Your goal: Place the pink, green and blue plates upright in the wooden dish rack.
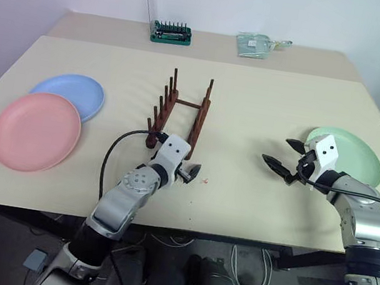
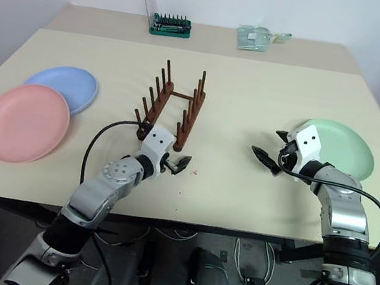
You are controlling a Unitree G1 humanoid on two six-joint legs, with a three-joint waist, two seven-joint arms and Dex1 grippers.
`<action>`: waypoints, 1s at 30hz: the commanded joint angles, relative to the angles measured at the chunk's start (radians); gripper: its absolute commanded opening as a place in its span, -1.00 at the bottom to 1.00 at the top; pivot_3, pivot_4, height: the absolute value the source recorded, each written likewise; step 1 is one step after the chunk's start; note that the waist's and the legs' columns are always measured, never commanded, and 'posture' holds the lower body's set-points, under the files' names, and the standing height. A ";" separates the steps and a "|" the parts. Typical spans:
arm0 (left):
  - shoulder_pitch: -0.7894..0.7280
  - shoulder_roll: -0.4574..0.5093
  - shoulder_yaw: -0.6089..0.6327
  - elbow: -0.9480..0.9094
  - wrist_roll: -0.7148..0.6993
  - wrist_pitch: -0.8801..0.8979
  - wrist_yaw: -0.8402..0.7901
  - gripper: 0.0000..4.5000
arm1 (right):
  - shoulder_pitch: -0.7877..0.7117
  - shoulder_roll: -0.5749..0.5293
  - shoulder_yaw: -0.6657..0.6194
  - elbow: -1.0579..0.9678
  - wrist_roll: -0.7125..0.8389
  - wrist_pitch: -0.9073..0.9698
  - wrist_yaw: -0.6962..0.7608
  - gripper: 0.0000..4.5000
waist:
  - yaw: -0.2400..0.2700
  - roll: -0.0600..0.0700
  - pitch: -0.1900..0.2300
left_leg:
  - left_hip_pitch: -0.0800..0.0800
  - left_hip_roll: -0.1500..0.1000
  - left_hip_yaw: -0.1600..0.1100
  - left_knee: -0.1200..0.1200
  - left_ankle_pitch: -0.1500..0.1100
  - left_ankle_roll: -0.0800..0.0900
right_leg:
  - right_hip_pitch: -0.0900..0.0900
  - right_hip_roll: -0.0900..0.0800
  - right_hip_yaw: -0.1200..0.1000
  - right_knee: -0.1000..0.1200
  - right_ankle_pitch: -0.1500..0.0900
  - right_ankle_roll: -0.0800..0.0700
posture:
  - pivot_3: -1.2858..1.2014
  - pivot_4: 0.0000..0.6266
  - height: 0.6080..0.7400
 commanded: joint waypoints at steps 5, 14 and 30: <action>0.004 -0.009 0.055 0.069 0.040 -0.084 0.045 -0.48 | -0.010 -0.009 -0.026 -0.011 0.006 -0.020 -0.006 1.00 | -0.002 0.000 0.000 | 0.000 0.000 0.000 0.000 0.000 0.000 | 0.000 0.001 0.000 0.000 0.001 0.001 | 0.03 -0.52 0.84; 0.039 0.115 0.004 0.043 0.026 -0.221 -0.154 -0.67 | -0.001 -0.018 -0.026 -0.027 0.008 -0.011 -0.004 1.00 | -0.005 0.000 0.000 | 0.000 0.000 0.000 -0.001 0.000 0.000 | -0.001 0.001 0.000 0.001 0.001 0.001 | 0.03 -0.52 0.84; -0.071 0.330 0.006 0.257 -0.069 -0.562 -0.694 -0.67 | -0.003 -0.013 -0.009 -0.033 -0.012 -0.018 0.008 1.00 | -0.003 0.001 0.000 | -0.001 0.001 0.001 -0.001 0.000 0.000 | -0.002 -0.001 0.000 -0.001 -0.001 -0.001 | 0.03 -0.52 0.84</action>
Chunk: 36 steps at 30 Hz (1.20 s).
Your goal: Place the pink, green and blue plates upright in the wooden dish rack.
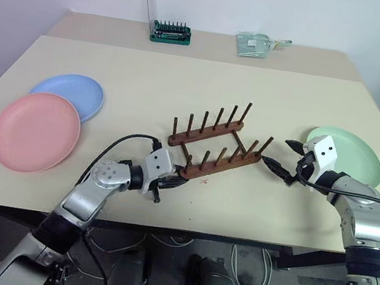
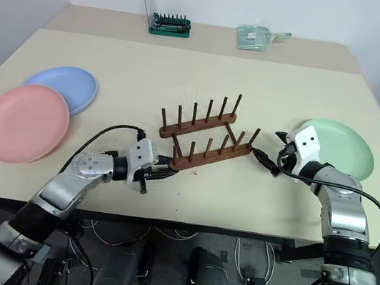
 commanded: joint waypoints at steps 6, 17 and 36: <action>-0.058 -0.003 0.071 0.114 0.016 -0.050 0.024 0.36 | 0.026 -0.022 -0.028 -0.062 0.000 -0.012 -0.014 1.00 | 0.000 0.000 0.000 | 0.000 0.000 0.000 0.000 0.000 0.000 | 0.000 0.000 0.000 0.000 0.000 0.000 | 0.03 -0.52 0.84; 0.328 0.097 0.148 -0.382 -0.186 0.253 0.014 -0.37 | 0.116 -0.119 -0.013 -0.110 -0.011 0.009 0.048 0.14 | -0.019 0.003 -0.002 | 0.002 0.001 0.000 -0.003 0.000 0.000 | 0.000 0.000 0.001 0.000 0.000 0.000 | 0.03 -0.52 0.84; 0.055 -0.171 0.113 -0.011 0.035 0.232 0.440 -1.00 | -0.019 0.071 0.200 -0.007 -0.198 -0.022 -0.117 -0.99 | -0.007 -0.002 -0.009 | 0.003 0.000 -0.003 0.000 0.000 0.000 | 0.002 0.002 0.000 0.000 0.000 0.000 | 0.03 -0.52 0.84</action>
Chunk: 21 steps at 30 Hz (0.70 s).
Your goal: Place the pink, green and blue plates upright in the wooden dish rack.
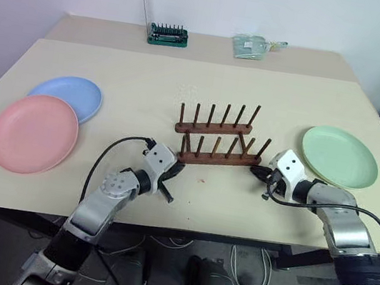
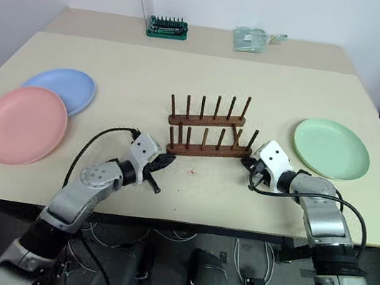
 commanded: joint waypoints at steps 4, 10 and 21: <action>-0.097 -0.025 0.035 0.222 0.048 -0.085 0.044 -1.00 | -0.117 0.089 0.008 0.164 -0.074 -0.045 -0.135 -0.99 | 0.001 0.000 -0.001 | 0.000 0.000 0.000 0.000 0.000 0.000 | 0.000 0.000 0.000 0.001 0.000 0.000 | 0.03 -0.52 0.84; -0.196 -0.048 0.043 0.388 0.088 -0.154 0.089 -1.00 | -0.172 0.128 0.006 0.248 -0.094 -0.082 -0.172 -0.99 | 0.006 0.000 -0.003 | 0.001 -0.001 0.001 0.001 0.000 0.000 | 0.002 -0.001 0.000 0.001 0.001 0.000 | 0.03 -0.52 0.84; -0.152 -0.025 0.051 0.353 0.060 -0.146 0.024 -1.00 | -0.102 0.107 -0.019 0.140 -0.058 -0.091 -0.127 -0.99 | -0.001 0.001 -0.005 | 0.003 0.000 0.001 -0.002 0.000 0.000 | 0.004 -0.001 0.000 0.001 0.000 0.000 | 0.03 -0.52 0.84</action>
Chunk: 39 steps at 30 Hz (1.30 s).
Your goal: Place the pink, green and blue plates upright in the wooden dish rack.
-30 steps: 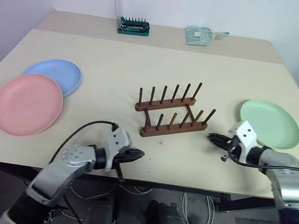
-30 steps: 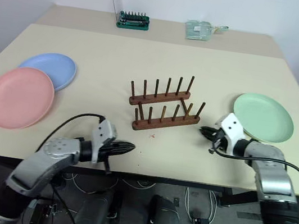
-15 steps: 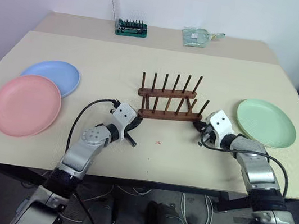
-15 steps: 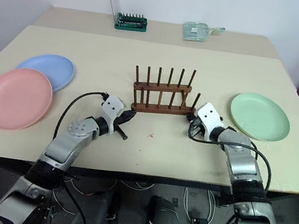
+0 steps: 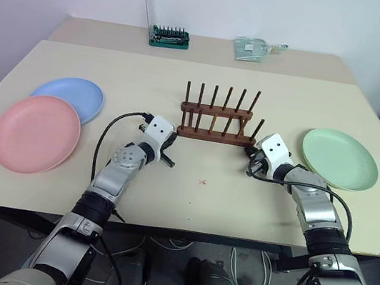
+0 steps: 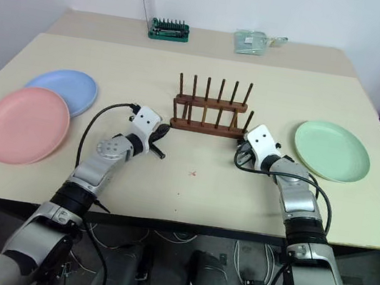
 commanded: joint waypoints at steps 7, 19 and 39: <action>0.456 0.290 0.001 -0.512 -0.162 0.177 -0.365 -0.76 | 0.126 -0.160 -0.071 -0.235 0.168 0.113 0.258 -0.60 | -0.024 0.003 -0.003 | 0.005 0.002 0.001 -0.006 -0.003 -0.002 | 0.000 0.000 0.001 0.001 -0.005 -0.002 | 0.03 -0.52 0.84; 0.526 0.322 0.468 -0.628 -0.378 0.312 -0.182 0.71 | 0.040 -0.183 -0.044 -0.283 0.187 0.111 0.323 0.99 | -0.021 0.003 -0.001 | 0.009 0.002 -0.007 -0.006 -0.007 -0.008 | 0.004 0.000 -0.003 -0.004 -0.008 -0.006 | 0.03 -0.52 0.84; 0.544 0.116 0.964 -0.785 -0.599 0.472 0.299 0.71 | -0.078 -0.161 0.006 -0.190 0.160 0.056 0.394 0.99 | -0.016 -0.006 0.002 | 0.009 0.002 -0.004 -0.006 -0.010 -0.010 | 0.005 -0.001 -0.002 -0.004 -0.008 -0.006 | 0.03 -0.52 0.84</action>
